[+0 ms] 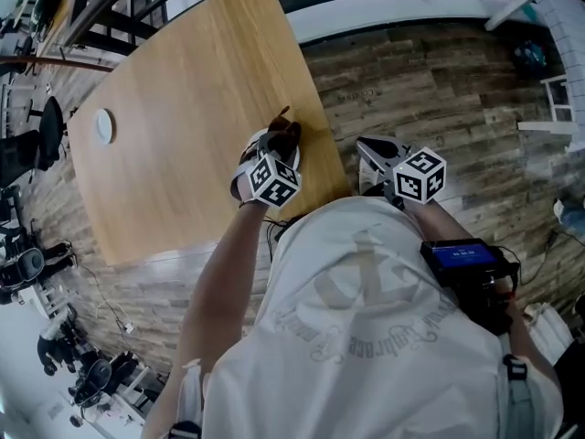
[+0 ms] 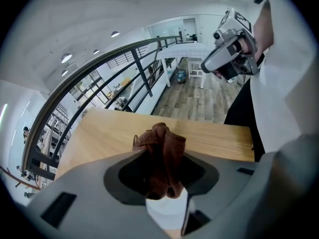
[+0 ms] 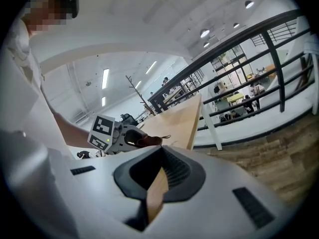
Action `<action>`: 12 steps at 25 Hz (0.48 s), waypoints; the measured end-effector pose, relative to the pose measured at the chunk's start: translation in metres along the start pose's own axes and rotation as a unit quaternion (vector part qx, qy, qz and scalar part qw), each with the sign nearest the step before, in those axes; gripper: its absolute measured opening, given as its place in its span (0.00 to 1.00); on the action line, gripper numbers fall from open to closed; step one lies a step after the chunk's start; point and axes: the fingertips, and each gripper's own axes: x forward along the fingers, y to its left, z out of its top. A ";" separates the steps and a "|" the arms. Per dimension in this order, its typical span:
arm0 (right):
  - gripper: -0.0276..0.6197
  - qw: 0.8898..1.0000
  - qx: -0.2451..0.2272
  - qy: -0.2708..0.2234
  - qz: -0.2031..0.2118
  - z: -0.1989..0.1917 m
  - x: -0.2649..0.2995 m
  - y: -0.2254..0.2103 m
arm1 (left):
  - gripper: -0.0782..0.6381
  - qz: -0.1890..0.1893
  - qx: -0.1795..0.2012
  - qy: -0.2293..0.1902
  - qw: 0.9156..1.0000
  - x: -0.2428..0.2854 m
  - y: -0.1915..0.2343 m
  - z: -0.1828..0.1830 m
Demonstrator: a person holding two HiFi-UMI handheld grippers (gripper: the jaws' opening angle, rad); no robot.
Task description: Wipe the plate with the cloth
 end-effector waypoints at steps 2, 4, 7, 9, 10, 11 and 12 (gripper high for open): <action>0.06 1.000 0.002 -0.002 -0.002 -0.001 -0.004 -0.002 | 0.34 -0.001 0.013 0.000 1.000 0.004 -0.001 0.007; 0.06 1.000 0.003 -0.002 -0.004 -0.002 -0.006 -0.004 | 0.34 0.002 0.016 0.006 1.000 0.006 0.002 0.004; 0.06 1.000 0.002 -0.001 -0.005 -0.003 -0.004 -0.003 | 0.34 0.011 0.001 0.020 1.000 0.003 0.015 -0.016; 0.06 1.000 0.000 0.001 -0.005 -0.003 -0.001 -0.001 | 0.34 0.017 -0.014 0.028 0.999 -0.001 0.022 -0.033; 0.06 1.000 -0.001 0.002 -0.003 -0.003 0.000 0.000 | 0.34 0.020 -0.024 0.031 0.999 -0.004 0.025 -0.040; 0.06 1.000 -0.002 0.004 -0.001 -0.003 0.000 0.000 | 0.34 0.025 -0.036 0.034 0.998 -0.007 0.027 -0.047; 0.06 1.000 -0.004 0.005 0.000 -0.002 0.000 0.000 | 0.34 0.029 -0.050 0.036 0.998 -0.009 0.029 -0.053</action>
